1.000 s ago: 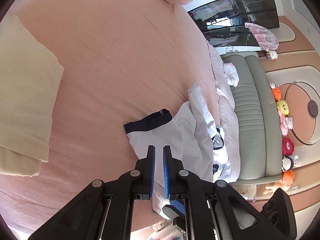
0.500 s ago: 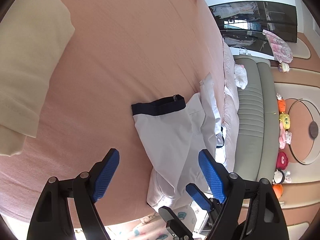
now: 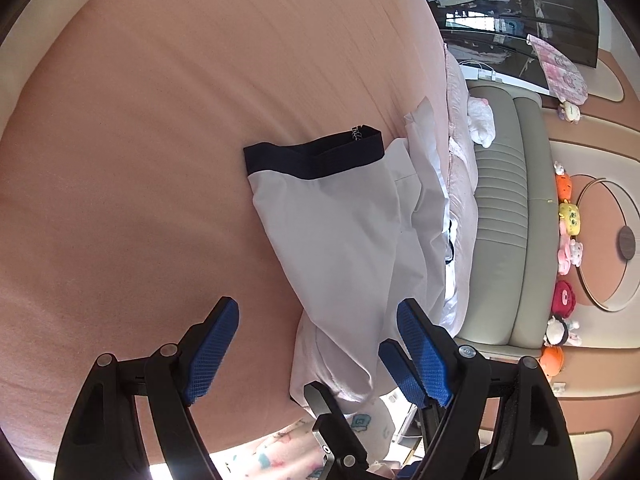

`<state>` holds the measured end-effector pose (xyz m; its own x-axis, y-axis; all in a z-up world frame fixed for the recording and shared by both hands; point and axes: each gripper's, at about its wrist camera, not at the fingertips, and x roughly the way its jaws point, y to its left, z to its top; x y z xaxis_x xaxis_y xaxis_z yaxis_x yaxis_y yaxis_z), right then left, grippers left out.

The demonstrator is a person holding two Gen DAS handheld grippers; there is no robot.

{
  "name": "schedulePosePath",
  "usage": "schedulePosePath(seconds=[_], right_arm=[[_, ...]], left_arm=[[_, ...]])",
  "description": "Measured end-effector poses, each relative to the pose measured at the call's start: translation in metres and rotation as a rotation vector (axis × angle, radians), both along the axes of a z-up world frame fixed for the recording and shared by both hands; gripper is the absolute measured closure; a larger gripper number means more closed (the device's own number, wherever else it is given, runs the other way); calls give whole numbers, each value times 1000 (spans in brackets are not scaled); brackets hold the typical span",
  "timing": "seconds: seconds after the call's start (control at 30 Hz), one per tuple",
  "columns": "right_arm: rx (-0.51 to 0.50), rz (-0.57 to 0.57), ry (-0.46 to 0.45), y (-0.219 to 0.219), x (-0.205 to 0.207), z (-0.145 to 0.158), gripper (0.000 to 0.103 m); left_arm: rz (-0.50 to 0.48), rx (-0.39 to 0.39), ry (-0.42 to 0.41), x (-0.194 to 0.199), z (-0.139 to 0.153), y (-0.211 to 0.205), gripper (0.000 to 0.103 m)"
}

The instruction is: Fold clothes

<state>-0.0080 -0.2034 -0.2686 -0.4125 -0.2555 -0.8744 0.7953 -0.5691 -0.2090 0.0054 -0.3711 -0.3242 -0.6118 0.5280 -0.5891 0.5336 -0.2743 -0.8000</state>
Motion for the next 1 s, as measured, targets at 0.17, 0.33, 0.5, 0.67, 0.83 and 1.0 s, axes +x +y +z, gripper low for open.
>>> schedulePosePath(seconds=[0.17, 0.33, 0.5, 0.67, 0.83, 1.0], right_arm=[[40, 19, 112, -3, 15, -6, 40], [81, 22, 183, -8, 19, -15, 40], [95, 2, 160, -11, 12, -23, 40], [112, -18, 188, -13, 5, -33, 40], [167, -70, 263, -16, -9, -44, 40], [179, -84, 287, -19, -16, -49, 40]], left_arm=[[30, 72, 34, -1, -10, -2, 22], [16, 81, 18, -6, -17, -5, 22], [14, 95, 48, -8, -18, -9, 22], [20, 121, 69, -14, -22, -12, 22], [8, 124, 82, -25, -25, -16, 22], [36, 139, 111, -33, -29, -16, 22]])
